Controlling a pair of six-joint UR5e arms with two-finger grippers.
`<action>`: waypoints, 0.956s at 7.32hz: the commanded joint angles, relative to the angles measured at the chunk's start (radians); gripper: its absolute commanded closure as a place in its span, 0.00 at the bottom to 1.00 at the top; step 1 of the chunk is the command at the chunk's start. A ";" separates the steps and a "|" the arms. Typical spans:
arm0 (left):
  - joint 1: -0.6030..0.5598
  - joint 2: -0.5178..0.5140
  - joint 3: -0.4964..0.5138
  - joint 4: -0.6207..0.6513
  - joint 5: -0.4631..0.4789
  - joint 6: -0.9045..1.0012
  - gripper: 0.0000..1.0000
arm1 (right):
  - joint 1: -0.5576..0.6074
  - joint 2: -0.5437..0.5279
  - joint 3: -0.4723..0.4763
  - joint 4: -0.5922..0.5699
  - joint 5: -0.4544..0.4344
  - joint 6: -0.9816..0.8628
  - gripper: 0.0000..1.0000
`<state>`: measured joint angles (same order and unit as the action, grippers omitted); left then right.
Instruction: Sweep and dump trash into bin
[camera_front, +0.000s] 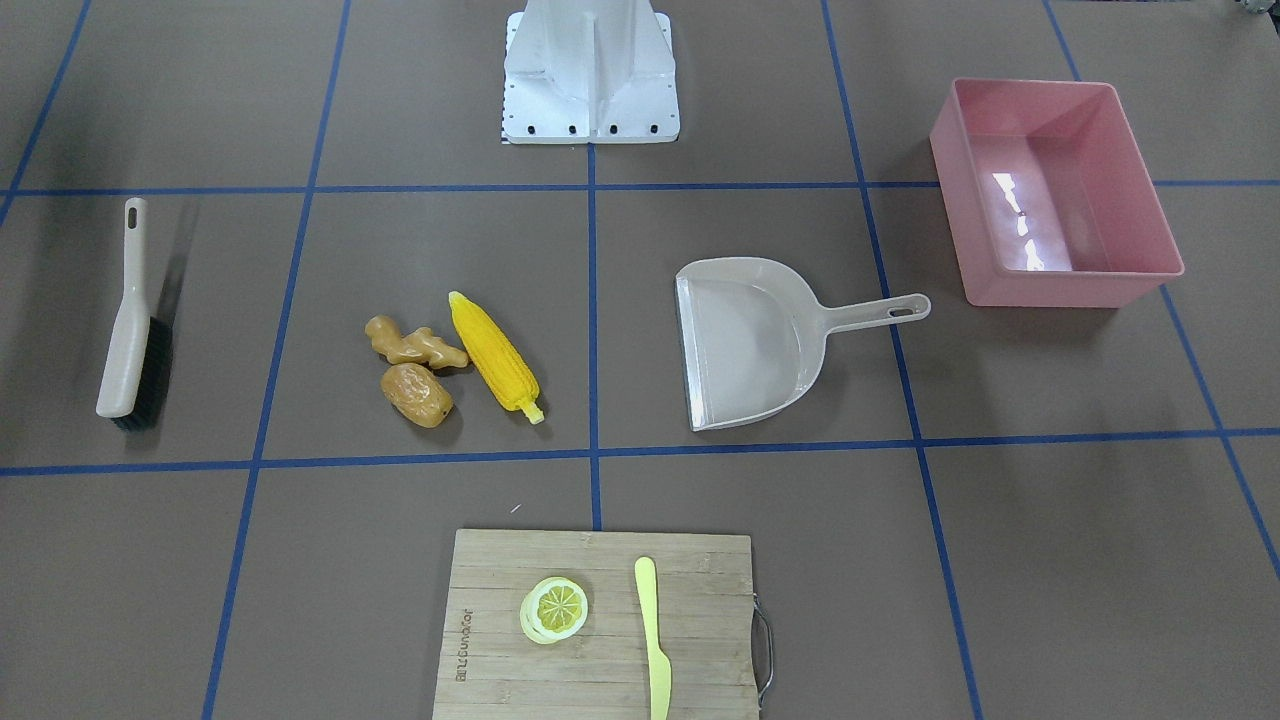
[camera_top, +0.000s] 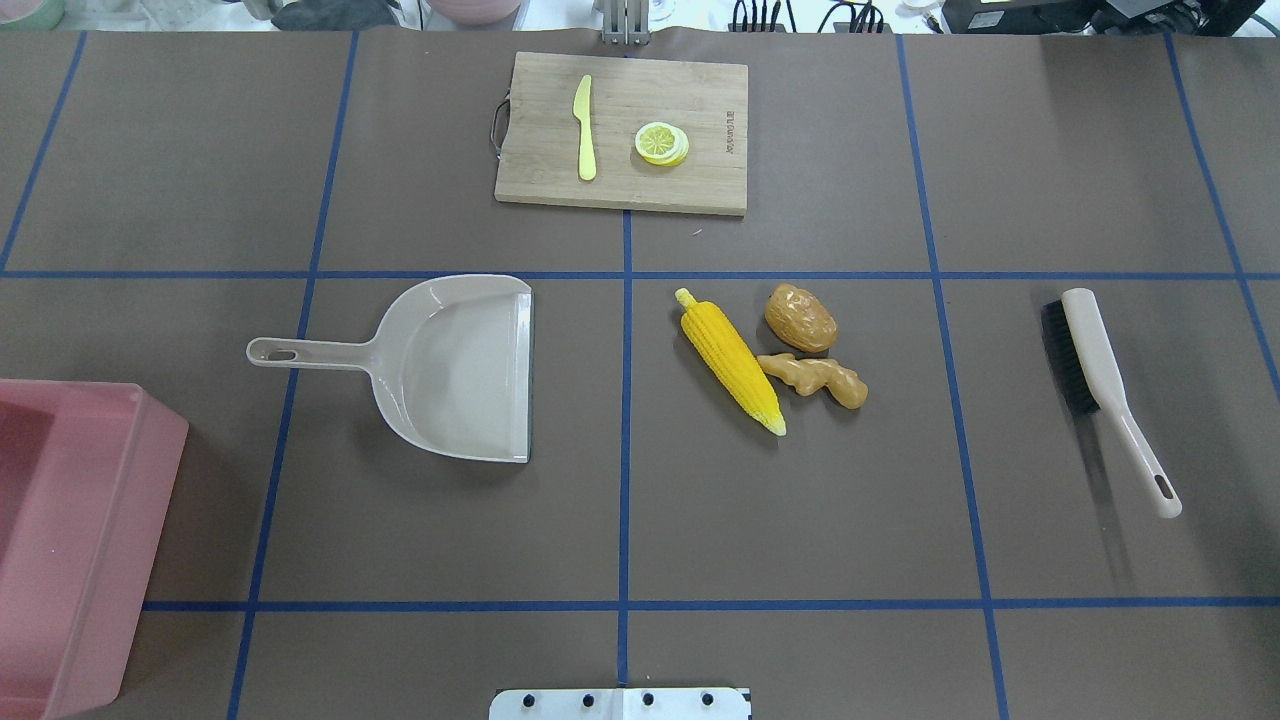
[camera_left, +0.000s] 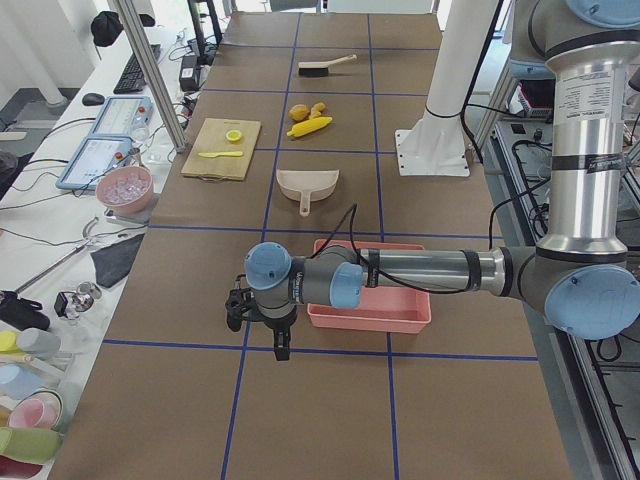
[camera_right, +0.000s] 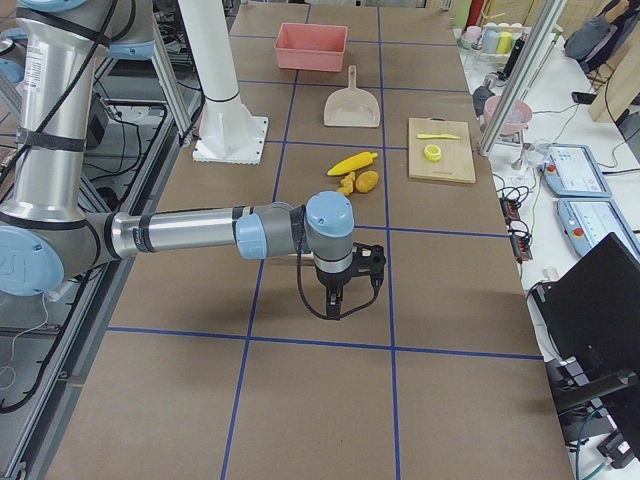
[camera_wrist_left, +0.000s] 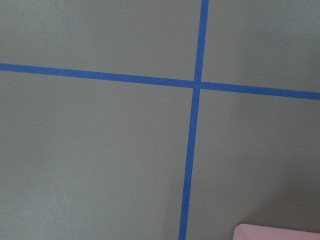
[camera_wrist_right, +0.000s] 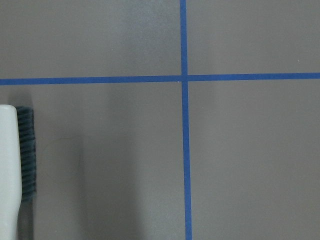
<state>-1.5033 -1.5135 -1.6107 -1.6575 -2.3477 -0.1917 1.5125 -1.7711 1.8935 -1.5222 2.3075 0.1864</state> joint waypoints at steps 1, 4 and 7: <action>0.000 0.001 0.000 -0.001 0.001 0.000 0.01 | 0.000 0.001 -0.001 0.001 0.000 -0.001 0.00; 0.000 -0.004 0.000 -0.001 0.001 0.000 0.01 | 0.000 -0.005 -0.008 0.008 0.004 -0.001 0.00; 0.000 -0.011 0.000 -0.001 0.010 0.000 0.01 | 0.000 -0.005 -0.008 0.010 0.007 0.005 0.00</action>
<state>-1.5033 -1.5219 -1.6107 -1.6578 -2.3450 -0.1917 1.5125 -1.7754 1.8864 -1.5131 2.3141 0.1868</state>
